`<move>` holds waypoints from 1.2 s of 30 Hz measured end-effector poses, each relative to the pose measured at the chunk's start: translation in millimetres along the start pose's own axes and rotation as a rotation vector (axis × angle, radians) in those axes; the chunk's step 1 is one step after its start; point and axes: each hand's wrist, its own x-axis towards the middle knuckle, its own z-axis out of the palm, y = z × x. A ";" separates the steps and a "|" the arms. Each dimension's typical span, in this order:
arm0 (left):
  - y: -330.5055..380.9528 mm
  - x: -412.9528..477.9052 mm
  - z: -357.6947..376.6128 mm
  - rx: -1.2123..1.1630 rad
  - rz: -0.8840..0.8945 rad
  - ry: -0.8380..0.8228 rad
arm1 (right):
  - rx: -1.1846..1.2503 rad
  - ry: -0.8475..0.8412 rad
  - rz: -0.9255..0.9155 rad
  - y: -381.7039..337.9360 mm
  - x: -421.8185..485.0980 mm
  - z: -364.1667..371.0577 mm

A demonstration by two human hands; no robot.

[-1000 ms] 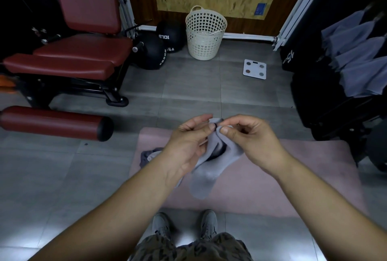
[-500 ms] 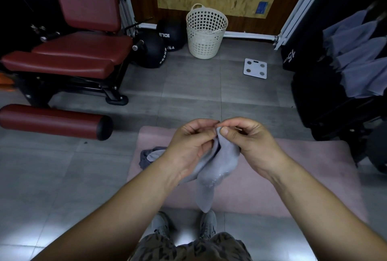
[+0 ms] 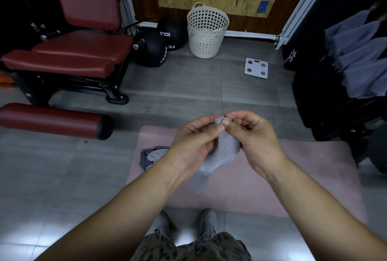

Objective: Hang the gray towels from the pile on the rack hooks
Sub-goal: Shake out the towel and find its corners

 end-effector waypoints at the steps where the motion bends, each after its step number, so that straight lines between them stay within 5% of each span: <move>1: -0.4 0.9 0.4 0.044 0.012 0.020 | 0.005 0.000 0.006 1.2 0.8 0.0; 7: 14.6 8.9 -0.4 0.194 -0.017 0.062 | -0.057 -0.196 0.107 2.4 16.2 -17.3; 12: 42.3 22.5 -7.8 0.337 0.062 0.039 | -0.488 -0.443 0.190 -12.8 22.8 -41.0; 18: 86.7 39.9 -29.9 0.493 0.300 0.226 | -0.748 -0.522 0.314 -1.5 24.2 -71.0; 26: 91.1 52.2 -77.5 0.636 0.425 0.509 | -1.291 -0.370 0.279 17.3 37.9 -134.1; 31: 80.2 55.1 -93.1 0.492 0.389 0.636 | -1.850 -0.378 0.169 20.3 42.9 -137.5; 36: 75.5 57.4 -105.8 0.382 0.387 0.737 | -2.118 -0.323 0.100 19.6 43.7 -146.9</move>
